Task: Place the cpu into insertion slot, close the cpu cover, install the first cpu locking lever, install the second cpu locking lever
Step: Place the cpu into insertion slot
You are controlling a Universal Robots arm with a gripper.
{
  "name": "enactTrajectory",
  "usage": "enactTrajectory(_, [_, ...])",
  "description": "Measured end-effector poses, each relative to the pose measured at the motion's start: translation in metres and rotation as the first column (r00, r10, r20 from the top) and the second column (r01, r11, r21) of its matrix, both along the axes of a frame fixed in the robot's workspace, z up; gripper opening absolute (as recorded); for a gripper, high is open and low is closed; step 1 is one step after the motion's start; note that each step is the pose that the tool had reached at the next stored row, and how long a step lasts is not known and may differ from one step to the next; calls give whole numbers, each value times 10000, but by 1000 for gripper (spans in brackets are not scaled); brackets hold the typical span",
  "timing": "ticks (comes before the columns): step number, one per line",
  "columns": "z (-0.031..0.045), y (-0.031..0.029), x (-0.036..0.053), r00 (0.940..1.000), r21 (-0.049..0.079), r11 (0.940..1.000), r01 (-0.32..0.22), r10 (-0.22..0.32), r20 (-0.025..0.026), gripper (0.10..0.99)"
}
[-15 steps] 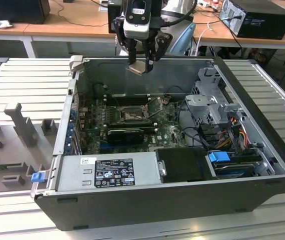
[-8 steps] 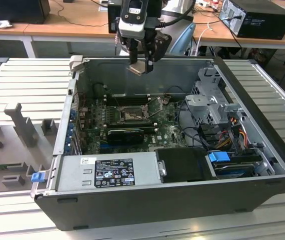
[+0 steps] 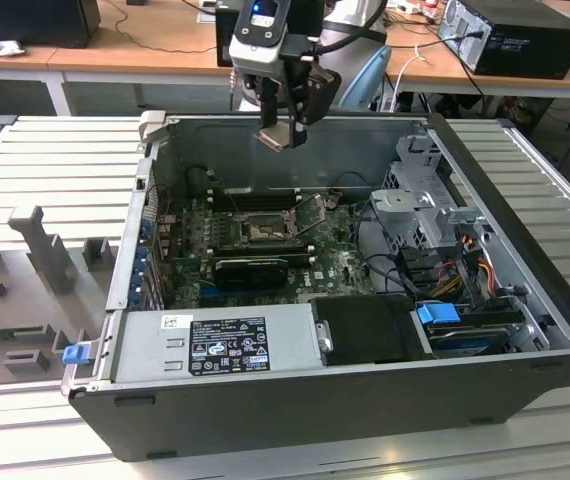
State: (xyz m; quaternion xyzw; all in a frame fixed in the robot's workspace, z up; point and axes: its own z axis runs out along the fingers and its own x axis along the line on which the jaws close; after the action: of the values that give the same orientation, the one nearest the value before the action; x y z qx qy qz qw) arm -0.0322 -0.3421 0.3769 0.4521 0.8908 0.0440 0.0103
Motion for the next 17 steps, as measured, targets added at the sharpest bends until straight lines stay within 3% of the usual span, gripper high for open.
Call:
enactTrajectory(6, [-1,0,0,9960,-1,9960,891,-891,0,529])
enactTrajectory(10, [-2,0,0,9892,-1,9892,1467,-1467,0,529])
enactTrajectory(15, [-4,0,0,9713,-2,9713,2379,-2379,0,529])
enactTrajectory(17, [-5,0,0,9609,-2,9609,2769,-2769,0,529])
